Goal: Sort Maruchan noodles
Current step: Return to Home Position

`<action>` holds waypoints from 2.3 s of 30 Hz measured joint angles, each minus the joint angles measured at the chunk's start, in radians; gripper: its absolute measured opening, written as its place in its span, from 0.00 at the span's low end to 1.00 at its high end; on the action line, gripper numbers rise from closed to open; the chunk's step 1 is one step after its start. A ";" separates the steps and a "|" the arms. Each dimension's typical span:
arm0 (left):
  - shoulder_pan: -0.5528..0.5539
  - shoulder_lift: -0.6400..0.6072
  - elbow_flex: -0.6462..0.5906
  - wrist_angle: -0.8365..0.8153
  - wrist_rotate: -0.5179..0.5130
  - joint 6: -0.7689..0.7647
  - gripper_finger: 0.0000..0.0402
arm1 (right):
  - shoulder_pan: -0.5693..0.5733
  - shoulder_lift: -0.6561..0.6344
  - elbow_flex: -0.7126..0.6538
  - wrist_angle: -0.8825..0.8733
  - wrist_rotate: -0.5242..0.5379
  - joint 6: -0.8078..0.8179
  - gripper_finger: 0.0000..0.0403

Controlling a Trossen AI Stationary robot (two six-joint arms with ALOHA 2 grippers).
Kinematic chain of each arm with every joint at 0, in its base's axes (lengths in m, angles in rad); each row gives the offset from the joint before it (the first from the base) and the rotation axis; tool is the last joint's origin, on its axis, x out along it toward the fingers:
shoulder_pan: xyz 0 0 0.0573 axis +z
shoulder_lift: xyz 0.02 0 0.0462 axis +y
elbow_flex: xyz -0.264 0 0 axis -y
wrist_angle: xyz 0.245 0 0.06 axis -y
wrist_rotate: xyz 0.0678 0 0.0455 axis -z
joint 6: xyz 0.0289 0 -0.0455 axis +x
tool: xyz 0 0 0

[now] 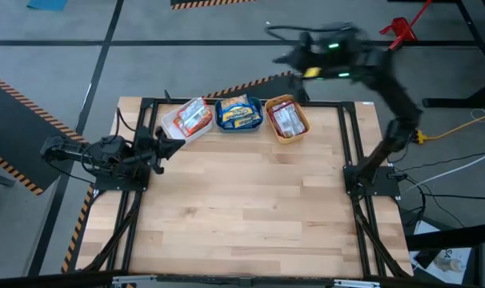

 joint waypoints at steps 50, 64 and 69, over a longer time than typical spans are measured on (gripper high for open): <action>0.000 -0.295 0.035 -0.399 0.360 0.065 0.00 | -0.181 -1.222 -2.348 1.421 -0.458 0.807 0.49; 0.000 -0.295 0.035 -0.594 0.269 0.079 0.00 | 0.206 -1.232 -2.348 1.548 -0.309 0.790 0.49; 0.000 -0.295 0.018 -0.590 0.207 0.119 0.00 | 0.343 -1.232 -2.348 1.603 -0.256 0.710 0.49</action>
